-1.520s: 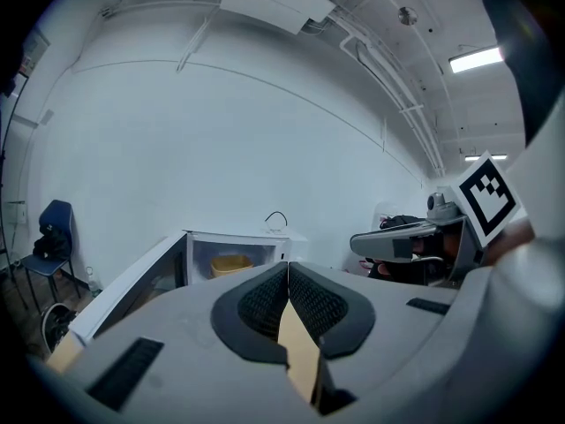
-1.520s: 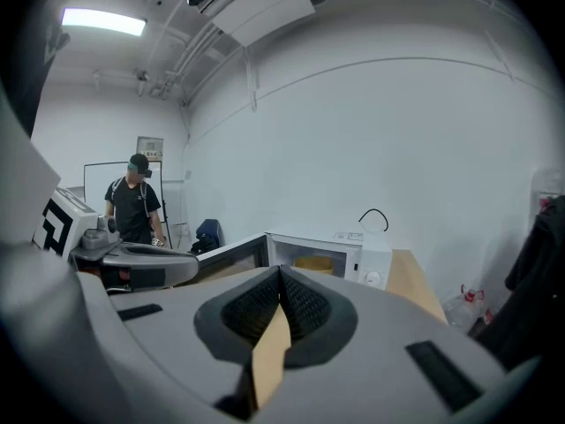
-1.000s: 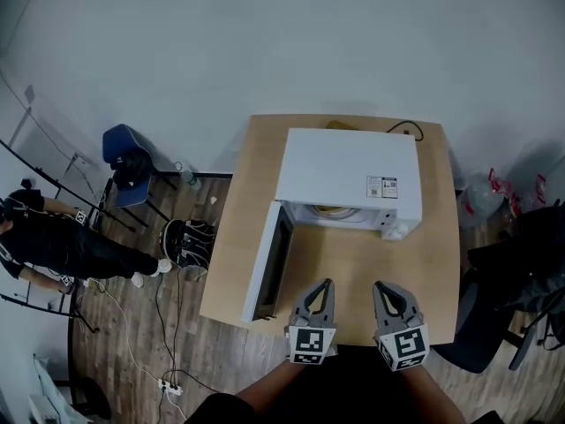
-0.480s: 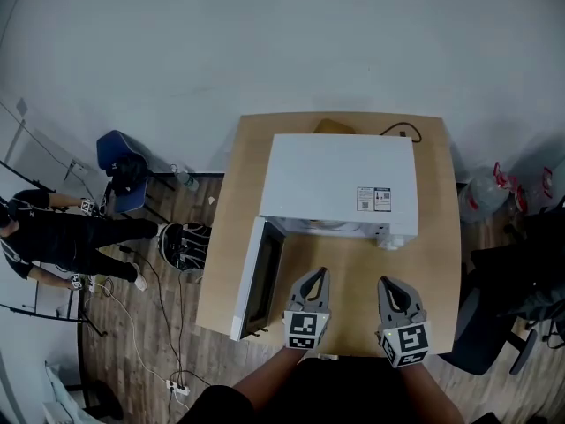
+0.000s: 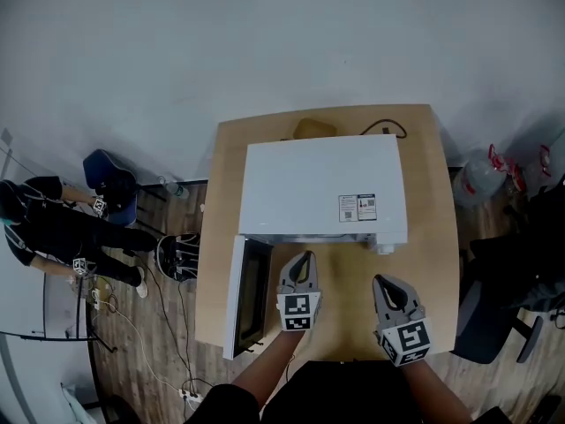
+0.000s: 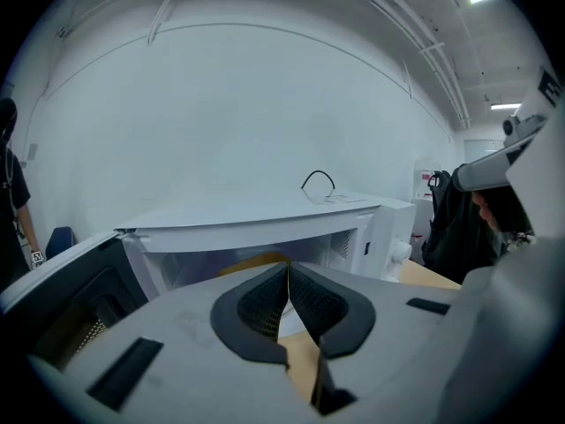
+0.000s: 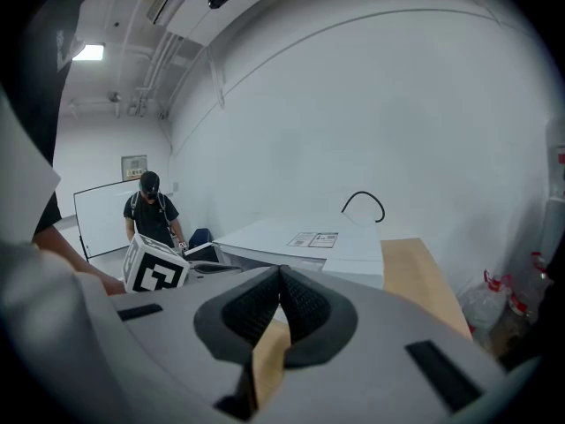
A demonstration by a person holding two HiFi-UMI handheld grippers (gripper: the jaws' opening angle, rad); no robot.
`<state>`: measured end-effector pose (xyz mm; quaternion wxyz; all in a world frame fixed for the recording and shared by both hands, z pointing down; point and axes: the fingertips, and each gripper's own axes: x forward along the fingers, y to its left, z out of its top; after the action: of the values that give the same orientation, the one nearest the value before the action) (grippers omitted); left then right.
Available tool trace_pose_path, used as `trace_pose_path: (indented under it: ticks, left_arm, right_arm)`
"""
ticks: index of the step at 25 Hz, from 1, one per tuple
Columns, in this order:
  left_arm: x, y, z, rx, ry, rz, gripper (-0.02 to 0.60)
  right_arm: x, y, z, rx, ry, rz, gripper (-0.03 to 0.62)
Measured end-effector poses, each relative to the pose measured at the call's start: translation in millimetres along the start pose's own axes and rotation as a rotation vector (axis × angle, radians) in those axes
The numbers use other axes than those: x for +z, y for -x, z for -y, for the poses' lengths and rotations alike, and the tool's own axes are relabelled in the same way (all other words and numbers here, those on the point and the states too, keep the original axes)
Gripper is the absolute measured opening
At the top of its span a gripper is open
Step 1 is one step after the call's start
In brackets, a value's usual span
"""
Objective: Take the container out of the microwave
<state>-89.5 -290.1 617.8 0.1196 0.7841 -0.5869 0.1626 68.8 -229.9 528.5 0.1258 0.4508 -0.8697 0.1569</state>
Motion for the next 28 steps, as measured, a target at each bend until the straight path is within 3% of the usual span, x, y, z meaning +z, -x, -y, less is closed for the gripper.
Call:
trace_pose_path:
  ticks: [3,9,14,19,23,28]
  left_arm:
    - [0.3,-21.3,-11.7,0.003,0.009,-0.005,0.012]
    - [-9.2,-51.7,-7.7,-0.041,-0.071,-0.034,0.014]
    - [-29.2,-70.4,-5.8,-0.038,-0.072,-0.084,0.016]
    - [-40.7,-90.6,-3.8,-0.089,-0.096,-0.155,0.112]
    - [-48.4,-103.3,-6.8,-0.114,-0.122,-0.204,0.134]
    - [-49.3,-121.3,-11.8,-0.109,-0.184,-0.236,0.163]
  right_arm:
    - [-3.8,-1.2,13.1,-0.012,-0.009,-0.012,0.058]
    - [-12.6,-5.9,38.4,-0.034,-0.02,-0.027,0.06]
    - [-14.2,-20.5,43.2,-0.056,0.0,-0.049,0.06]
    - [-13.2,-24.5,38.6,-0.015,0.016,-0.054,0.06]
    - [-20.0,-15.7,41.9,0.018,-0.008,-0.046,0.06]
    - [-31.1,-9.3,58.0,-0.009,-0.025,-0.06,0.06]
